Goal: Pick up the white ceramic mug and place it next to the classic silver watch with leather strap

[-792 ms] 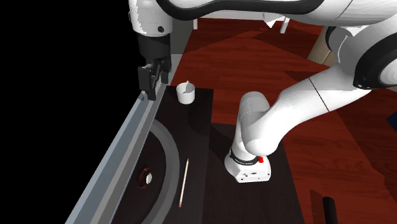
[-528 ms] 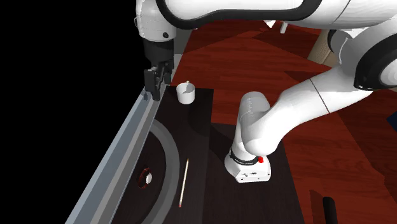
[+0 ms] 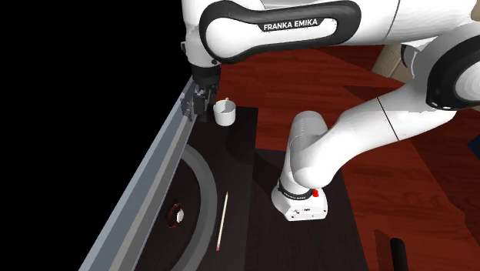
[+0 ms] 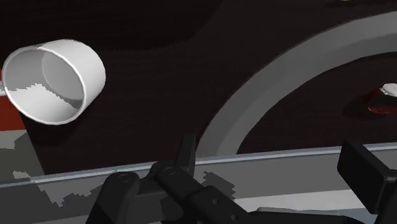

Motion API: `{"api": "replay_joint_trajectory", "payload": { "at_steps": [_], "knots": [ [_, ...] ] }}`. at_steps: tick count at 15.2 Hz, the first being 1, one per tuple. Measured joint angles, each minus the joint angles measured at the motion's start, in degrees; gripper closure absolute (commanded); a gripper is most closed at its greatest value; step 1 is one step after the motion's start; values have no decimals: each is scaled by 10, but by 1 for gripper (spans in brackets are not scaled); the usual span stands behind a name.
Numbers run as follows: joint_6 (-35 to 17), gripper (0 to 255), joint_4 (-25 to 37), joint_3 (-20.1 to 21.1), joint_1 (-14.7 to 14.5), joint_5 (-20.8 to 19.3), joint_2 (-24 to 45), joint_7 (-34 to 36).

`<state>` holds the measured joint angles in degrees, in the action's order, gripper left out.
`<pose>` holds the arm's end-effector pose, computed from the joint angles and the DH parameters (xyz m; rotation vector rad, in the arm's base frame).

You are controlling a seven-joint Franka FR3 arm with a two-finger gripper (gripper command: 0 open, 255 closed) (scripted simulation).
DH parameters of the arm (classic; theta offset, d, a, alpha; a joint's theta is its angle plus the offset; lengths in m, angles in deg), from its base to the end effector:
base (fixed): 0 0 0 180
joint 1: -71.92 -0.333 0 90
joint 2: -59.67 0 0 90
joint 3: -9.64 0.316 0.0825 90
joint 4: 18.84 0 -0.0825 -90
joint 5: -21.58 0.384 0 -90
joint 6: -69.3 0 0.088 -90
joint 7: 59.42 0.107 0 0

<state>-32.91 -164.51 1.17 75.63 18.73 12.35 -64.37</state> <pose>0.3032 -0.0767 0.5297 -3.0864 0.1132 -0.1070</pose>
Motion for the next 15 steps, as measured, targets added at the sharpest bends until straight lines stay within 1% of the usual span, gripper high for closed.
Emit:
{"api": "replay_joint_trajectory", "payload": {
  "at_steps": [5,10,13,15],
  "knots": [
    [-73,0,-45,-48,25,-47,25,-54],
    [-147,0,-67,-101,50,-92,71,-108],
    [-202,0,-78,-135,62,-116,109,-139],
    [-237,0,-73,-159,67,-128,144,-162]
  ]
}}
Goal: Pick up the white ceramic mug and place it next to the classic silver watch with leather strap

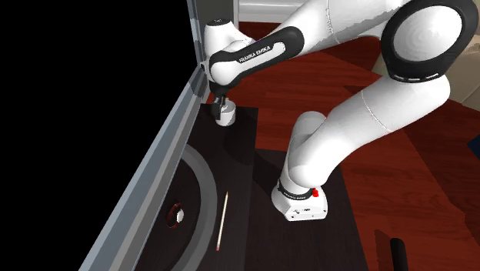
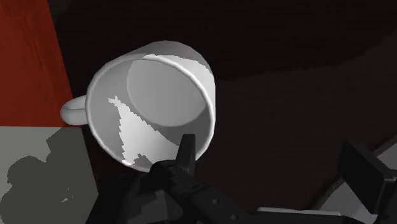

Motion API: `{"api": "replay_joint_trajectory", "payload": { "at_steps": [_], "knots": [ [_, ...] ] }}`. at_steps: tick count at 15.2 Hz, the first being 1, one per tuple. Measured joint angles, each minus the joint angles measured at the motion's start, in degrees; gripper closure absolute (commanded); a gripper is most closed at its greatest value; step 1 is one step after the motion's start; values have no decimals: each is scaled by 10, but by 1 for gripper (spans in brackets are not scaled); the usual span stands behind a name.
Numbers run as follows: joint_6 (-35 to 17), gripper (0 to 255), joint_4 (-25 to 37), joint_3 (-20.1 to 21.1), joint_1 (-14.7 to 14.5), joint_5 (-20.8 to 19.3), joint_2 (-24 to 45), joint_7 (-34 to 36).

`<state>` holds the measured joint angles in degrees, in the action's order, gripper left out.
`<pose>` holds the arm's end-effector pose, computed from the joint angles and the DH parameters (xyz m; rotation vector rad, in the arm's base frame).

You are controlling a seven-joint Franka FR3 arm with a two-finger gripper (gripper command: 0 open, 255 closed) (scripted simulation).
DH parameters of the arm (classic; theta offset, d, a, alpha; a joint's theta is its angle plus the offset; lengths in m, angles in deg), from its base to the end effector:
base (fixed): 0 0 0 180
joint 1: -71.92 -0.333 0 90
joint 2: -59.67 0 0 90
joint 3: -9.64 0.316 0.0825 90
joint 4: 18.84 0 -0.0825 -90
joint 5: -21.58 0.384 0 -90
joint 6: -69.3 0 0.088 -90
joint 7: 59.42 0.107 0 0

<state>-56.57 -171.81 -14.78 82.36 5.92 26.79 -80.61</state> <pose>0.3056 -0.2170 0.4059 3.1059 -0.0481 0.1049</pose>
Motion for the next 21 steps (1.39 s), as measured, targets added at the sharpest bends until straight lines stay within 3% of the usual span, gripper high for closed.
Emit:
{"api": "replay_joint_trajectory", "payload": {
  "at_steps": [4,10,17,18,21],
  "knots": [
    [-62,0,-1,-39,7,-16,53,-36],
    [-128,0,-14,-59,-1,-12,106,-46],
    [-141,0,-19,-62,-2,-12,113,-46],
    [-141,255,-19,-62,-2,-12,113,-46],
    [-141,255,-19,-62,-2,-12,113,-46]
  ]
}}
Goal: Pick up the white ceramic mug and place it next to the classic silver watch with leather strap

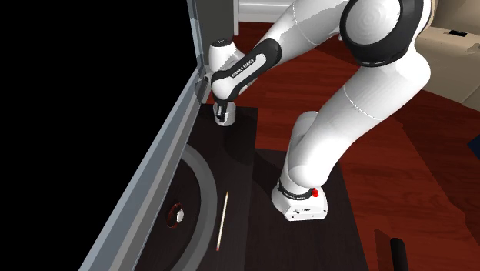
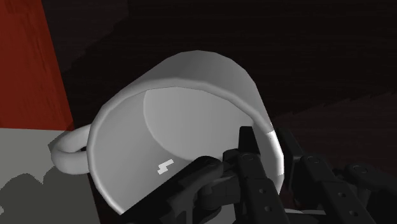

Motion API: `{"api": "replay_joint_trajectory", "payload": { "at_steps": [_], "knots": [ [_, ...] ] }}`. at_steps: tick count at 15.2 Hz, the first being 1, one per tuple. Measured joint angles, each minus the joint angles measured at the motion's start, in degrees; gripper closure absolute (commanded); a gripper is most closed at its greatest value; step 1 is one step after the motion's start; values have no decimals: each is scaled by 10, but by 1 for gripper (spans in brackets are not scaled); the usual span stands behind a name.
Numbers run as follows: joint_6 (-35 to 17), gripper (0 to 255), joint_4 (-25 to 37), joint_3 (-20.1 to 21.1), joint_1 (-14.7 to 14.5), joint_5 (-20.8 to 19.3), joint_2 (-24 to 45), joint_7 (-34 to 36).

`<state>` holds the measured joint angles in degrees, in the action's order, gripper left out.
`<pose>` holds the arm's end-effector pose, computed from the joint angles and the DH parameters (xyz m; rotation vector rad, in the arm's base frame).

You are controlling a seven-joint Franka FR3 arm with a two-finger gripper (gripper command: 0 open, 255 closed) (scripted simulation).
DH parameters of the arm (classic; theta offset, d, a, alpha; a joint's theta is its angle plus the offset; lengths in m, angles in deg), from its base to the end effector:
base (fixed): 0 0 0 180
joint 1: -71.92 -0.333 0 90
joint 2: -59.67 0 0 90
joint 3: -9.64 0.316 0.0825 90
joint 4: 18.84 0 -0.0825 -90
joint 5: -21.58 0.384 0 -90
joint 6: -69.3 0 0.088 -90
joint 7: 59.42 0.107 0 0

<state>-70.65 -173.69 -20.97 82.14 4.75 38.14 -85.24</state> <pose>0.3076 -0.2514 0.3383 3.0853 -0.0307 0.1052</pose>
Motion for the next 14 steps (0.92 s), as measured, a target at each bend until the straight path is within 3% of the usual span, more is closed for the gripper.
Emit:
{"api": "replay_joint_trajectory", "payload": {
  "at_steps": [7,14],
  "knots": [
    [0,255,0,0,0,0,0,0],
    [59,255,21,15,5,-2,-39,4]
  ]
}}
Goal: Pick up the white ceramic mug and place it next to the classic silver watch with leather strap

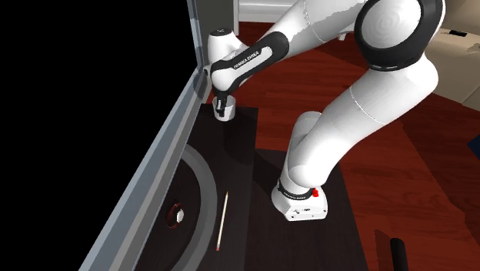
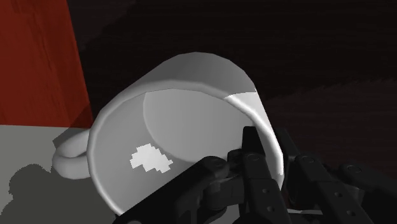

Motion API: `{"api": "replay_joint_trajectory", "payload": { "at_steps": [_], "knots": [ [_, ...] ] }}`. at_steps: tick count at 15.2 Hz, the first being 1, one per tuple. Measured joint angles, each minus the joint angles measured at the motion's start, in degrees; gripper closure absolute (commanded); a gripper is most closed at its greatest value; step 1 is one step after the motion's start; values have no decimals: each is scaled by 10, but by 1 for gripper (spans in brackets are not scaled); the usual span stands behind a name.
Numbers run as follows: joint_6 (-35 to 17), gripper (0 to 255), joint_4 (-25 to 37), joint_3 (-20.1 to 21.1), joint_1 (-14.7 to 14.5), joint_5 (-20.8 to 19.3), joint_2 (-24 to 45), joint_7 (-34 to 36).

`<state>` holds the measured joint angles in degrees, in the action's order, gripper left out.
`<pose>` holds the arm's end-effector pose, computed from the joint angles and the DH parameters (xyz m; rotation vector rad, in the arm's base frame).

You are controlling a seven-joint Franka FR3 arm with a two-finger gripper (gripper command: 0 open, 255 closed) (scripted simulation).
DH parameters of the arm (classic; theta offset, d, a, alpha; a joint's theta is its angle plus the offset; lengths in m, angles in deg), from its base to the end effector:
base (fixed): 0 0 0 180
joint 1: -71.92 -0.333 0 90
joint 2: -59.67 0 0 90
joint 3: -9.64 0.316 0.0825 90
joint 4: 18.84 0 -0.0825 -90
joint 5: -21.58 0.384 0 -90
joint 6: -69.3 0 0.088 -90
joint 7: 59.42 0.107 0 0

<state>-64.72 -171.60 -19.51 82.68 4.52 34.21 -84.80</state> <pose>0.3073 -0.2515 0.3696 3.0852 -0.0309 0.1057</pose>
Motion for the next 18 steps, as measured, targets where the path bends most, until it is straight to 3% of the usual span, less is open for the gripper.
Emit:
{"api": "replay_joint_trajectory", "payload": {
  "at_steps": [18],
  "knots": [
    [161,255,91,38,0,14,-70,2]
  ]
}}
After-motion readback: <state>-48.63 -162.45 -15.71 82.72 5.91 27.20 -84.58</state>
